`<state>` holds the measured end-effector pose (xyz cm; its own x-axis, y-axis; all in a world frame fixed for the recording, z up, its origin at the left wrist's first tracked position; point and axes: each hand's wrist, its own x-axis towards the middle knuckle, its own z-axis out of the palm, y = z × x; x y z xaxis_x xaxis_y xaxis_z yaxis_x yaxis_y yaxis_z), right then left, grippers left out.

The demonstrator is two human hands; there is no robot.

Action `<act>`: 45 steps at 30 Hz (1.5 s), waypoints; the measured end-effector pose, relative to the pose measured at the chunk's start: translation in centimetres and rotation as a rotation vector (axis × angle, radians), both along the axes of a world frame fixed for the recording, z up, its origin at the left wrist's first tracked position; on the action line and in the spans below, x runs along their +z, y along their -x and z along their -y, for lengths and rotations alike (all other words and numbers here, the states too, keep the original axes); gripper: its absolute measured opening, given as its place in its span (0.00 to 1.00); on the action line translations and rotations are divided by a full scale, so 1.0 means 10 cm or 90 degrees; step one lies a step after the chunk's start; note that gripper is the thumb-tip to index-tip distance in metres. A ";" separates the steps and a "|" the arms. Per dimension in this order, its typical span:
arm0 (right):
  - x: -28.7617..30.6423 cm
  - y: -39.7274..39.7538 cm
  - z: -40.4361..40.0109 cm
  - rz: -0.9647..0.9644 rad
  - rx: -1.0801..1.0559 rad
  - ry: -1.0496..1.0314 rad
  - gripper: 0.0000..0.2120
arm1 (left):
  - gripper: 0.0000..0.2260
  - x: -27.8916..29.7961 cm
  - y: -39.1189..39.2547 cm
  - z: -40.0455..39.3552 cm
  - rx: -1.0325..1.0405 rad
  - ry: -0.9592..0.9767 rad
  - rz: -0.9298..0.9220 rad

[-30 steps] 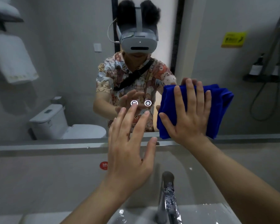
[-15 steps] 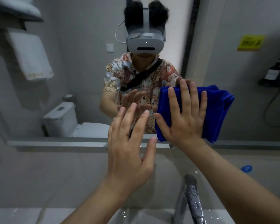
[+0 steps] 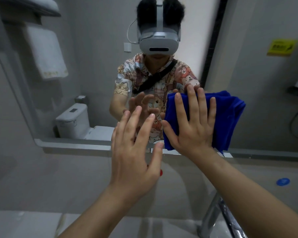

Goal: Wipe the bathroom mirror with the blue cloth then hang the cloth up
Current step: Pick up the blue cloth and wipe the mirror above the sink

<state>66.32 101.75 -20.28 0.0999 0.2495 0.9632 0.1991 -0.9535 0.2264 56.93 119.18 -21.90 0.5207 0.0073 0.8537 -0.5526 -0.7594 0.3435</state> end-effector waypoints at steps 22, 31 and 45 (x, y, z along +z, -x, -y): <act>-0.15 -0.04 -2.23 -0.042 0.009 0.019 0.33 | 0.27 -0.22 0.01 -2.06 0.111 -0.007 -0.038; -0.19 -0.06 -2.98 -0.077 0.053 0.052 0.31 | 0.26 -0.34 0.06 -2.68 0.167 0.051 -0.068; -0.51 -0.11 -3.59 -0.079 0.175 0.142 0.29 | 0.26 -0.51 0.23 -2.85 0.201 0.145 -0.107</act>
<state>67.40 137.60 -25.33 0.1132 0.4850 0.8672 0.4793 -0.7911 0.3800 54.65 147.71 -27.00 0.5943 0.3674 0.7154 -0.2278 -0.7762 0.5879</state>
